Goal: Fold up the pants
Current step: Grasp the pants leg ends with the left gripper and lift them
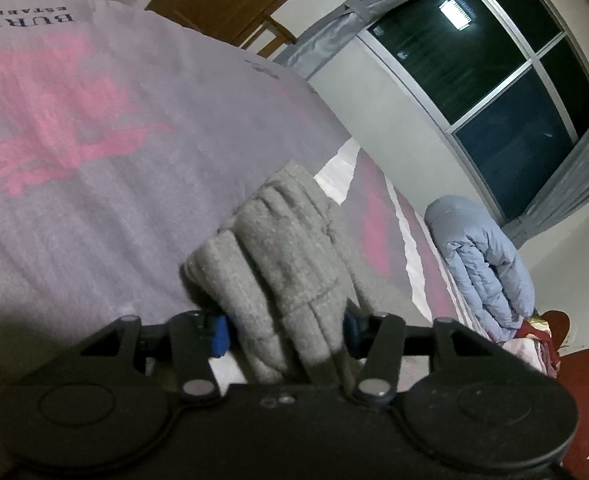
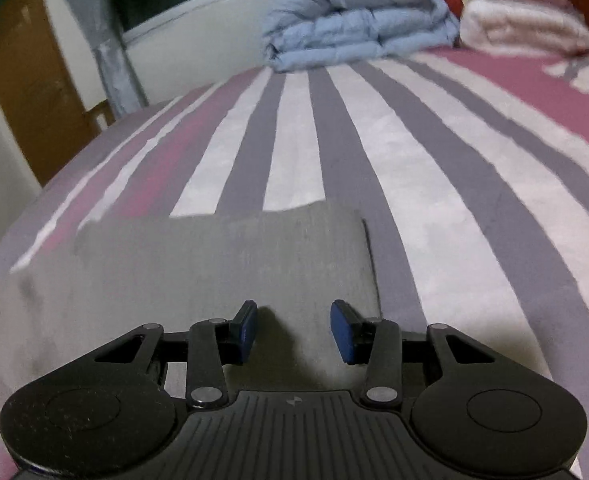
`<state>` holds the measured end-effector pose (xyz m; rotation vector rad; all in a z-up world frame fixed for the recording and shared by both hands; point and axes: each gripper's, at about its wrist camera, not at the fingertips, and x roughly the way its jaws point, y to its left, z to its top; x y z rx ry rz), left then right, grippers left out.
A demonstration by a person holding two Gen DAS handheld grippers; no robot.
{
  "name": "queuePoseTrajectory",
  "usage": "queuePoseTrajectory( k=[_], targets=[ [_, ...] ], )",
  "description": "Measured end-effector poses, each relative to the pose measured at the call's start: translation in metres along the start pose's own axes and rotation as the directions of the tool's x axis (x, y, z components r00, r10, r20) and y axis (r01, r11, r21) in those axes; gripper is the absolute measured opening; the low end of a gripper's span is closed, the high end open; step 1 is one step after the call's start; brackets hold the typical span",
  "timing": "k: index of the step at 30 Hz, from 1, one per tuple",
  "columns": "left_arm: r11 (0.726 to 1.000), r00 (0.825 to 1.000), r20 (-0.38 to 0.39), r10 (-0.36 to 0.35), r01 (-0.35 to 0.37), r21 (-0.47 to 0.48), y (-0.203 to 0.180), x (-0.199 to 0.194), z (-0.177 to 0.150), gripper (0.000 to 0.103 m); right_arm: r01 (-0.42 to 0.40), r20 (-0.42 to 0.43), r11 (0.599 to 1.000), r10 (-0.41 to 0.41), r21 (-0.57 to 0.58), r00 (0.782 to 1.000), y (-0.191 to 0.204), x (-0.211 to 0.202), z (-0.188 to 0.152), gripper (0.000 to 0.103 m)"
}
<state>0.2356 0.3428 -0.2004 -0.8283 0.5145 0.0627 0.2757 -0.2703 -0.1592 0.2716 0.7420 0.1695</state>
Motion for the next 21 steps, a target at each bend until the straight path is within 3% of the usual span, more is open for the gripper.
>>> queuePoseTrajectory(
  k=[5,8,11,13,15,21],
  targets=[
    [1.000,1.000,-0.003,0.014,-0.014,0.011,-0.003,-0.002,0.001,0.043,-0.004,0.065,1.000,0.003,0.025,0.998,0.007,-0.014,0.004,0.042],
    [1.000,1.000,-0.006,0.009,-0.009,0.014,-0.003,-0.002,0.001,0.046,0.022,-0.033,1.000,-0.021,0.014,0.999,0.007,0.012,0.011,0.044],
    [1.000,1.000,-0.021,0.014,-0.014,0.015,-0.003,-0.002,0.003,0.046,-0.011,0.013,1.000,0.011,0.026,1.000,0.010,0.000,0.016,0.045],
    [0.999,0.999,-0.027,0.033,-0.032,0.033,-0.004,-0.003,0.005,0.032,-0.027,0.038,0.999,0.025,0.035,0.999,0.010,-0.009,0.016,0.046],
    [0.996,0.999,-0.014,0.053,-0.052,0.077,-0.012,-0.007,0.003,0.026,-0.033,0.047,0.999,0.032,0.040,0.998,0.006,-0.017,0.016,0.046],
    [0.982,0.996,0.073,0.042,-0.054,0.178,-0.053,-0.028,0.004,0.022,-0.046,0.090,0.995,0.038,0.093,0.995,-0.017,-0.052,0.018,0.047]
  ],
)
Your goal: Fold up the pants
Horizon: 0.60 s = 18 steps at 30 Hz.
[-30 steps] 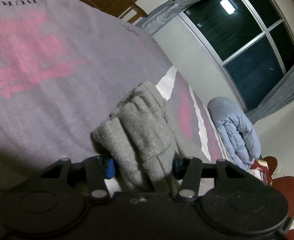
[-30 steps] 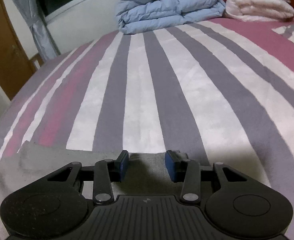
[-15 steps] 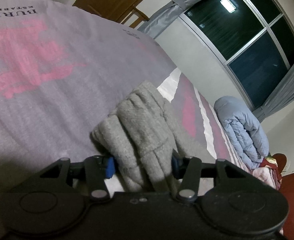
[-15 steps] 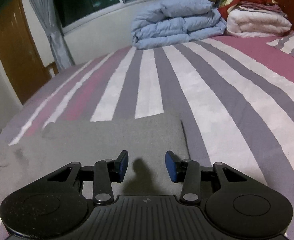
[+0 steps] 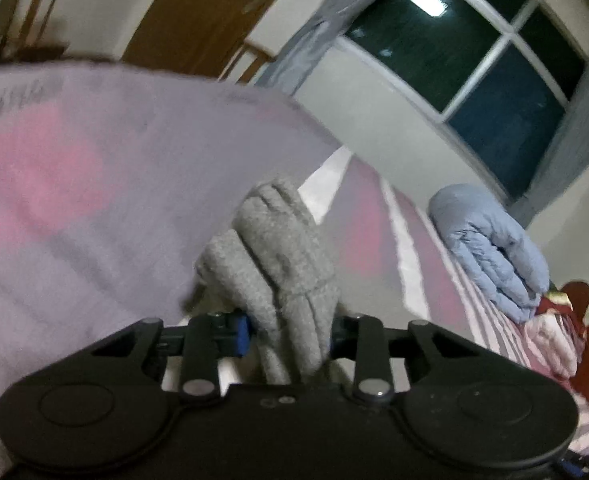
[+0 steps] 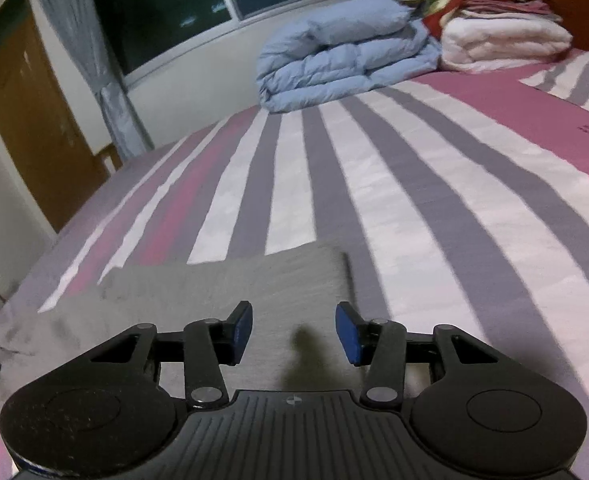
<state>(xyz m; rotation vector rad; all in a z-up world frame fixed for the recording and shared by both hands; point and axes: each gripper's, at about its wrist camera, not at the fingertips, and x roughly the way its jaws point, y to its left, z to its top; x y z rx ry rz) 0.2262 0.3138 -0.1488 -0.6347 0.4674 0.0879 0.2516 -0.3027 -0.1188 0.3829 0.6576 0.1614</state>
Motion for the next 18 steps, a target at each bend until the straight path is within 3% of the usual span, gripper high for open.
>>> queuePoseTrajectory(
  k=[7,11,16,18],
  targets=[
    [0.985,0.993,0.055,-0.104,0.095,0.146,-0.082,-0.023,0.004,0.022,0.060,0.054,0.997,-0.062,0.052,0.997,-0.036,-0.027,0.008,0.049],
    [0.955,0.989,0.044,-0.141,0.125,0.268,-0.141,-0.024,-0.018,0.022,0.119,0.070,0.988,-0.127,0.099,0.989,-0.061,-0.035,0.012,0.049],
    [0.910,0.980,-0.007,-0.197,0.186,0.370,-0.206,-0.014,-0.059,0.022,0.109,0.043,0.993,-0.111,0.050,0.993,-0.069,-0.032,0.011,0.049],
    [0.889,0.970,-0.033,-0.243,0.236,0.393,-0.230,-0.011,-0.076,0.022,0.096,0.050,0.994,-0.099,0.043,0.994,-0.072,-0.035,0.010,0.049]
  ],
)
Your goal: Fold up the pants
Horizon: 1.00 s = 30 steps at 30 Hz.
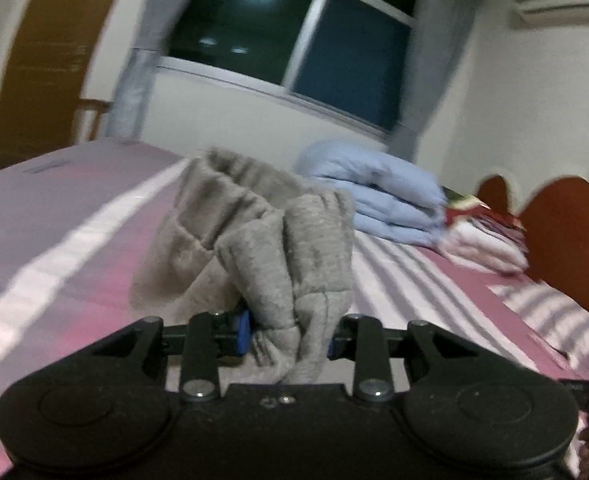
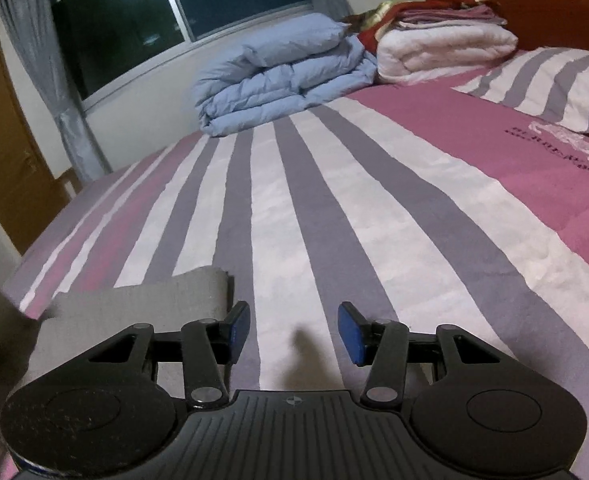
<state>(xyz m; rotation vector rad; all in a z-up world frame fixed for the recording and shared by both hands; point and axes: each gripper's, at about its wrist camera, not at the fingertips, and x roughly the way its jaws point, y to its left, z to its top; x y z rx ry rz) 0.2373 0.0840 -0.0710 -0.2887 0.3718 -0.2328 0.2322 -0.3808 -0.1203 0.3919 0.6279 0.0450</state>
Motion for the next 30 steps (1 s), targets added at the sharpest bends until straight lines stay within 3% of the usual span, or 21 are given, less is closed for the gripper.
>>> queuePoseTrajectory(
  k=[3,6,11,14,15,16,17,18,21,24,27,30],
  targets=[
    [0.996,0.995,-0.039,-0.089,0.090,0.020,-0.035,0.017,-0.009,0.022,-0.017,0.003,1.000,0.017,-0.001,1.000,-0.008,0.001,-0.001,0.049],
    [0.988,0.979,-0.143,-0.145,0.152,0.040,-0.071,0.049,-0.027,0.022,-0.021,0.005,1.000,0.021,0.020,1.000,-0.019,-0.001,0.001,0.049],
    [0.984,0.961,-0.232,-0.153,0.169,0.049,-0.112,0.074,-0.066,0.023,-0.012,0.007,0.998,0.012,0.061,1.000,-0.033,-0.007,0.000,0.049],
    [0.985,0.955,-0.277,-0.107,0.140,0.102,-0.131,0.083,-0.081,0.033,-0.004,0.004,0.997,0.003,0.079,1.000,-0.039,-0.010,-0.001,0.049],
    [0.982,0.954,-0.275,-0.120,0.155,0.110,-0.131,0.079,-0.084,0.057,-0.003,0.005,0.996,0.002,0.085,1.000,-0.040,-0.011,-0.001,0.049],
    [0.975,0.948,-0.265,-0.180,0.207,0.079,-0.130,0.077,-0.083,0.096,-0.003,0.006,0.996,0.002,0.089,1.000,-0.041,-0.013,-0.001,0.050],
    [0.963,0.936,-0.248,-0.248,0.265,0.039,-0.126,0.072,-0.082,0.093,-0.005,0.007,0.996,0.004,0.091,1.000,-0.040,-0.014,-0.001,0.050],
    [0.957,0.933,-0.235,-0.273,0.288,0.032,-0.125,0.067,-0.081,0.095,-0.011,0.008,0.996,0.010,0.093,1.000,-0.039,-0.015,-0.001,0.050],
    [0.969,0.951,-0.221,-0.215,0.237,0.075,-0.117,0.057,-0.070,0.087,-0.045,0.007,0.993,0.045,0.110,0.999,-0.029,-0.018,0.000,0.050],
    [0.983,0.975,-0.157,-0.156,0.170,0.074,-0.083,0.033,-0.055,0.089,-0.137,0.002,0.984,0.138,0.112,0.990,-0.008,-0.023,0.000,0.050],
    [0.996,0.992,-0.120,-0.042,0.051,0.074,-0.034,0.010,-0.043,0.091,-0.245,-0.022,0.958,0.251,0.146,0.968,0.014,-0.021,-0.003,0.050],
    [0.997,0.990,-0.123,0.062,-0.057,0.046,0.010,-0.001,-0.038,0.092,-0.295,-0.059,0.938,0.310,0.180,0.949,0.036,-0.011,-0.010,0.050]
  ],
)
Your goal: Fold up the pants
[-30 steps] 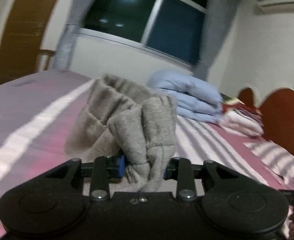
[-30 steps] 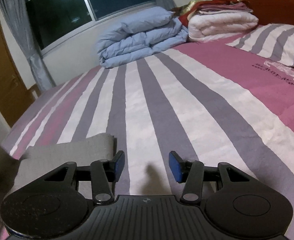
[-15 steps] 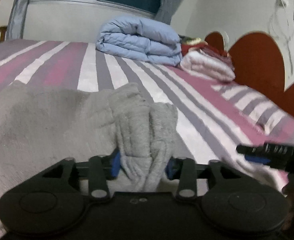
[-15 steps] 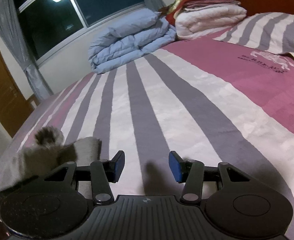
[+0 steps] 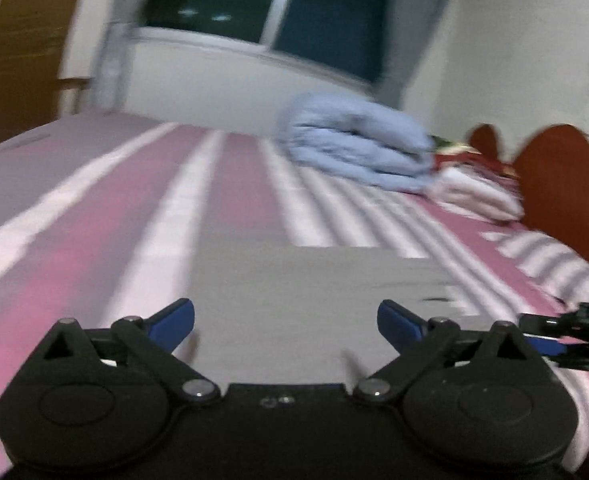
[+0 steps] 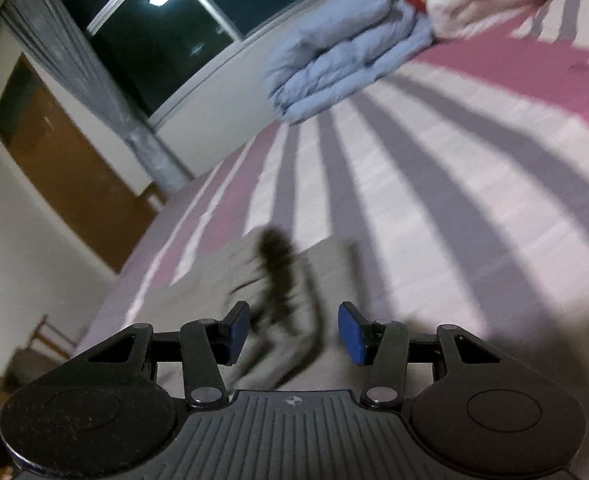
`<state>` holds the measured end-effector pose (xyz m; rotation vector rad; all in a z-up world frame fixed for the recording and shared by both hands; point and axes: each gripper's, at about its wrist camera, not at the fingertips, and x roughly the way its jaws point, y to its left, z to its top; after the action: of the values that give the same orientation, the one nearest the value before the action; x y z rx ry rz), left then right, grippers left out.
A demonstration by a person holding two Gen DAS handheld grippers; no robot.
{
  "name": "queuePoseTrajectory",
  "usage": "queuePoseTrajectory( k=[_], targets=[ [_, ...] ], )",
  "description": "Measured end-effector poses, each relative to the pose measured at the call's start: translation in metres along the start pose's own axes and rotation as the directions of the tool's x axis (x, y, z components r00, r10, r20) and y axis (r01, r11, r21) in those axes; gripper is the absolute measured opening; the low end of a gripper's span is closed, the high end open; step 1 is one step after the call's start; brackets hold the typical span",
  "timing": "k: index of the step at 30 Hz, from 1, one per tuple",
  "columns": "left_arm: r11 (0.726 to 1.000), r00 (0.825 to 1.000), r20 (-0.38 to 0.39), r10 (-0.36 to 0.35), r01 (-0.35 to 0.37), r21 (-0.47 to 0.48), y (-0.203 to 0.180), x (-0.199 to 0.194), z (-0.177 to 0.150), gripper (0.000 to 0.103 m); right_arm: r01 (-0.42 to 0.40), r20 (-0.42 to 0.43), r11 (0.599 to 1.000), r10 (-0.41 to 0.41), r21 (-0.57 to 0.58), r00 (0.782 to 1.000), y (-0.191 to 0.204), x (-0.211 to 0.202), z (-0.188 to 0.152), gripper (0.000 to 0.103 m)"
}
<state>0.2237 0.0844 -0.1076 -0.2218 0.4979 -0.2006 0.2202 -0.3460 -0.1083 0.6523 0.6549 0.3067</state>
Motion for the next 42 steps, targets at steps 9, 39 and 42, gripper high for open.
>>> queuePoseTrajectory(
  k=[9,39,42],
  targets=[
    [0.988,0.995,-0.012,0.100,-0.100,-0.117,0.063,-0.021,-0.020,0.093,0.035,-0.103,0.997,-0.028,0.073,0.994,0.020,0.048,-0.018,0.082],
    [0.973,0.988,-0.036,0.152,-0.156,-0.168,0.076,-0.025,-0.021,0.093,0.108,-0.129,0.994,-0.106,0.009,0.986,0.012,0.054,-0.022,0.044],
    [0.973,0.987,-0.041,0.153,-0.158,-0.169,0.077,-0.025,-0.022,0.093,0.083,-0.087,0.997,-0.082,0.010,0.993,0.023,0.045,-0.018,0.045]
  ],
)
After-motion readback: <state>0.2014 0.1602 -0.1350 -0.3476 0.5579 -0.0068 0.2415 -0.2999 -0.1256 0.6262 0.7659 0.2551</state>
